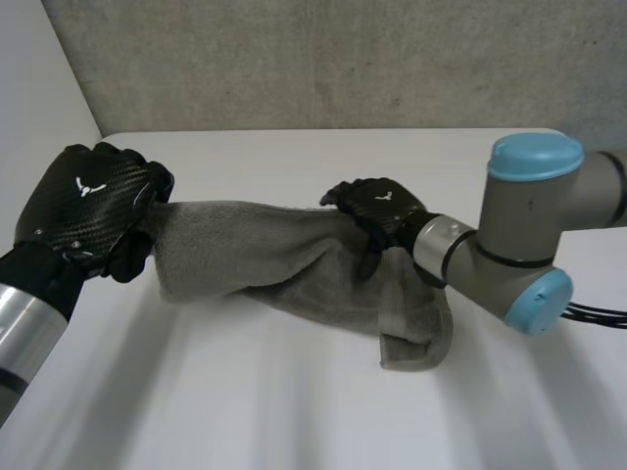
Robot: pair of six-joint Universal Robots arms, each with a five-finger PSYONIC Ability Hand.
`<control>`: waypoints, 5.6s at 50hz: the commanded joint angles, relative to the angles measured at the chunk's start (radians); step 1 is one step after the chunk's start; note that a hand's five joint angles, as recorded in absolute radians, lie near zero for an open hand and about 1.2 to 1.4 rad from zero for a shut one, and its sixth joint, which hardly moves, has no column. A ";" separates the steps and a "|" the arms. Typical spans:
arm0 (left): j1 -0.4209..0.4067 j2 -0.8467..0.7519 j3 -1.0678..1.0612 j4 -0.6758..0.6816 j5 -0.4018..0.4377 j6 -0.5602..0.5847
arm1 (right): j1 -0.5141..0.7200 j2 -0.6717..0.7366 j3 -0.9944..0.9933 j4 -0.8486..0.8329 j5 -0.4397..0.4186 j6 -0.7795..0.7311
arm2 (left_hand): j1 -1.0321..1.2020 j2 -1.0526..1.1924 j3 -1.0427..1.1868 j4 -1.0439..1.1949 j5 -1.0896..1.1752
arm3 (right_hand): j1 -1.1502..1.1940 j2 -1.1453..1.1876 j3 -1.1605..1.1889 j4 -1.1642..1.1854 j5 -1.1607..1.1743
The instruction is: Fold the towel.
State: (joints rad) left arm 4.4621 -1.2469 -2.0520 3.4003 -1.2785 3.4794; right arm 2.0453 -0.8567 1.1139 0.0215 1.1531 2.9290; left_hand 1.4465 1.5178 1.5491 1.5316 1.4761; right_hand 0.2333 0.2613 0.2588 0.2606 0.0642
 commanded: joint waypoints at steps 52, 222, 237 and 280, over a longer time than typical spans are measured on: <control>-0.061 -0.691 0.812 0.231 -0.297 -0.003 | -0.025 -0.123 -0.114 -0.511 0.131 -0.100 | -0.050 -0.122 -0.153 -0.135 -0.254 | 1.163 1.135 1.137 1.136 1.157; 0.000 -0.908 1.021 0.057 -0.157 0.336 | -0.251 -0.125 -0.304 -0.092 0.278 -0.593 | -0.050 -0.122 -0.153 -0.135 -0.254 | 1.163 1.135 1.137 1.136 1.157; 0.002 -0.718 0.986 0.248 -0.144 -0.166 | -0.241 -0.317 -0.135 -0.404 0.267 -0.438 | -0.050 -0.122 -0.153 -0.135 -0.254 | 1.163 1.135 1.137 1.136 1.157; 0.124 -0.258 0.130 -0.007 0.021 0.349 | -0.413 -0.783 0.505 0.245 0.108 -0.596 | -0.050 -0.122 -0.153 -0.135 -0.254 | 1.163 1.135 1.137 1.136 1.157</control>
State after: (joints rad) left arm 4.5653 -1.7226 -1.8622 3.4818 -1.2764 3.8466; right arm 1.7020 -1.4841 1.6334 0.0970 1.2778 2.3613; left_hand 1.4736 1.5213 1.5515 1.5296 1.5277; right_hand 1.3332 1.3522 1.3508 1.3485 1.1919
